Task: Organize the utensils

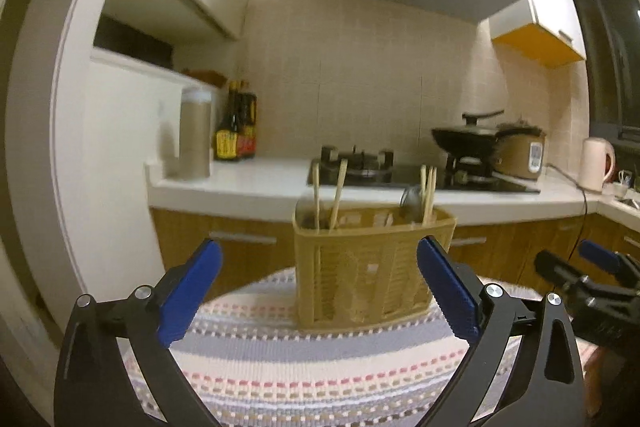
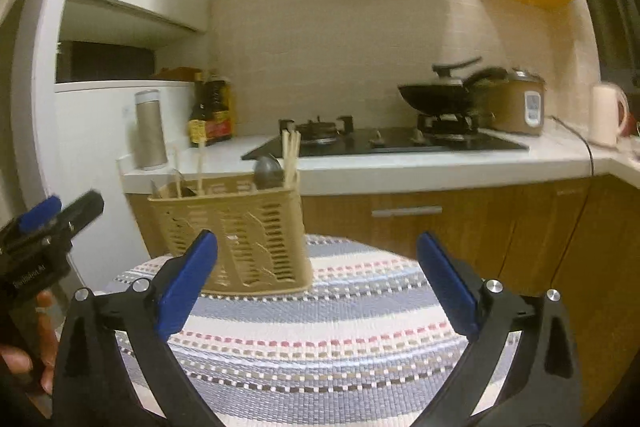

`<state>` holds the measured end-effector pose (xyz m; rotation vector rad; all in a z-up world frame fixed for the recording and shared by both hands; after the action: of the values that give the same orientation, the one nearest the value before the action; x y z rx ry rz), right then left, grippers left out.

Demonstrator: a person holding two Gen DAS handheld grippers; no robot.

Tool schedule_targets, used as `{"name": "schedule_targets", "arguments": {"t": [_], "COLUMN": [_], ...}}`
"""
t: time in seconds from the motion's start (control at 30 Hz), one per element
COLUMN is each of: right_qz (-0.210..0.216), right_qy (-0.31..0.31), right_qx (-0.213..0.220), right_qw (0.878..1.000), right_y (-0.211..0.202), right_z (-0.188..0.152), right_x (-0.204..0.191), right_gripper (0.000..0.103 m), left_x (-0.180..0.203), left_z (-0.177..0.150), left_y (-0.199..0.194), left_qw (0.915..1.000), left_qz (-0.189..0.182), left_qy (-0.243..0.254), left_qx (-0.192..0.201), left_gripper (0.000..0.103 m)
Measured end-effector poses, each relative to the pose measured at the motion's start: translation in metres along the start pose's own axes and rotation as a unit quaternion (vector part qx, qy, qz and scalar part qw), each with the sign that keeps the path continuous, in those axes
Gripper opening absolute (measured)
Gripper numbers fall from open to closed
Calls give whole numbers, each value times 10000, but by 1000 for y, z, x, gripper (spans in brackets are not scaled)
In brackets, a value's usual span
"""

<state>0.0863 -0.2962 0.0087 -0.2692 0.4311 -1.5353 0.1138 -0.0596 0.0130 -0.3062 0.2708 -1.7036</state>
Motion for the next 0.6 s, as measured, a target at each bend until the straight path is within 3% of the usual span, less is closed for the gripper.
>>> {"name": "schedule_targets", "arguments": {"t": [0.27, 0.6], "right_qz": [-161, -358], "right_qy": [-163, -756], "right_qx": [152, 260], "right_qw": [9996, 9962], "right_y": [5, 2], "right_z": [-12, -20], "right_x": [1, -18], "right_gripper": [95, 95], "left_x": [-8, -23], "left_z": [-23, -23], "left_y": [20, 13], "left_qw": [9995, 9988], "left_qz": [133, 450], "left_qy": [-115, -180], "left_qx": [-253, -58], "left_gripper": [95, 95]}}
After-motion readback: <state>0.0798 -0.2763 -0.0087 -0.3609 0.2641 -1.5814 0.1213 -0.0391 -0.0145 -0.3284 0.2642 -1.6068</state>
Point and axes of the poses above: each gripper's, at about its wrist camera, not at the fingertips, and y roughly the way its jaws point, x to its right, z to its top, the point moved 10 cm from there along y, roughly the way its jaws point, and after that the axes turned 10 degrees about -x, right-handed, at the moved point
